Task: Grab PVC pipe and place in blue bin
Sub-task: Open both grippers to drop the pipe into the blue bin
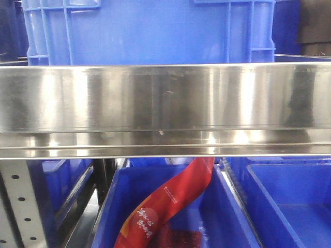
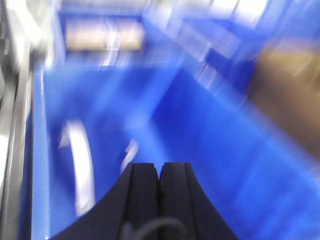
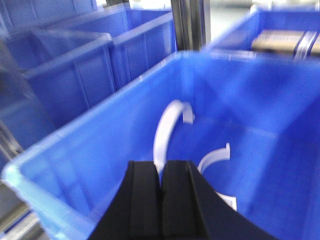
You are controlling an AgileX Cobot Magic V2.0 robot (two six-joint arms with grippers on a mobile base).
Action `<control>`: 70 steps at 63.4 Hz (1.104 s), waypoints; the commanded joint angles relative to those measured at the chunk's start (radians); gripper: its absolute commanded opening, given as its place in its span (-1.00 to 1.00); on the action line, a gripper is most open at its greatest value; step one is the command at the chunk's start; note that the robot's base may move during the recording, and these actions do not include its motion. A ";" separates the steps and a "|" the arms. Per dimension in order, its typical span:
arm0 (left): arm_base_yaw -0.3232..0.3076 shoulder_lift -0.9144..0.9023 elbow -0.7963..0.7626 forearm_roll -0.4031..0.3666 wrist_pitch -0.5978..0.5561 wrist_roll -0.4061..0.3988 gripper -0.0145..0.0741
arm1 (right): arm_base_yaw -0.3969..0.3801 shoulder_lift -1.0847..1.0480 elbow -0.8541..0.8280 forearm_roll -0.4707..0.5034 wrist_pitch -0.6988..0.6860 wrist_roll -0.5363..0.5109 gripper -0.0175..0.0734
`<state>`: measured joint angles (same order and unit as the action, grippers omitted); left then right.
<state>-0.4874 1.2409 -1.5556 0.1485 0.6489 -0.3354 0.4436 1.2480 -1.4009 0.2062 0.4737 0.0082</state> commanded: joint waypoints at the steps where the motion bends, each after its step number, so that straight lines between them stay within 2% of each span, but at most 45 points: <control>1: -0.007 -0.083 0.129 -0.012 -0.110 -0.005 -0.92 | -0.004 -0.065 0.072 -0.017 -0.091 -0.008 -0.98; 21: -0.007 -0.423 0.747 -0.012 -0.508 -0.005 -0.92 | -0.004 -0.319 0.491 -0.021 -0.303 -0.008 -0.98; 26: -0.007 -0.514 0.878 -0.015 -0.542 -0.005 -0.92 | -0.004 -0.413 0.604 -0.021 -0.337 -0.008 -0.98; 31: -0.007 -0.587 0.945 -0.015 -0.542 -0.005 -0.92 | -0.004 -0.498 0.681 -0.021 -0.344 -0.008 -0.98; 39: -0.007 -0.676 0.988 -0.012 -0.542 -0.005 -0.92 | -0.004 -0.600 0.755 -0.021 -0.344 -0.008 -0.98; 51: -0.007 -0.720 0.991 -0.012 -0.542 -0.005 -0.92 | -0.004 -0.693 0.761 -0.021 -0.347 -0.008 -0.98; 70: -0.007 -0.720 0.991 -0.012 -0.544 -0.005 -0.92 | -0.004 -0.709 0.761 -0.021 -0.347 -0.008 -0.98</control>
<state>-0.4874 0.5266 -0.5669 0.1379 0.1234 -0.3354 0.4436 0.5433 -0.6444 0.1926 0.1462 0.0082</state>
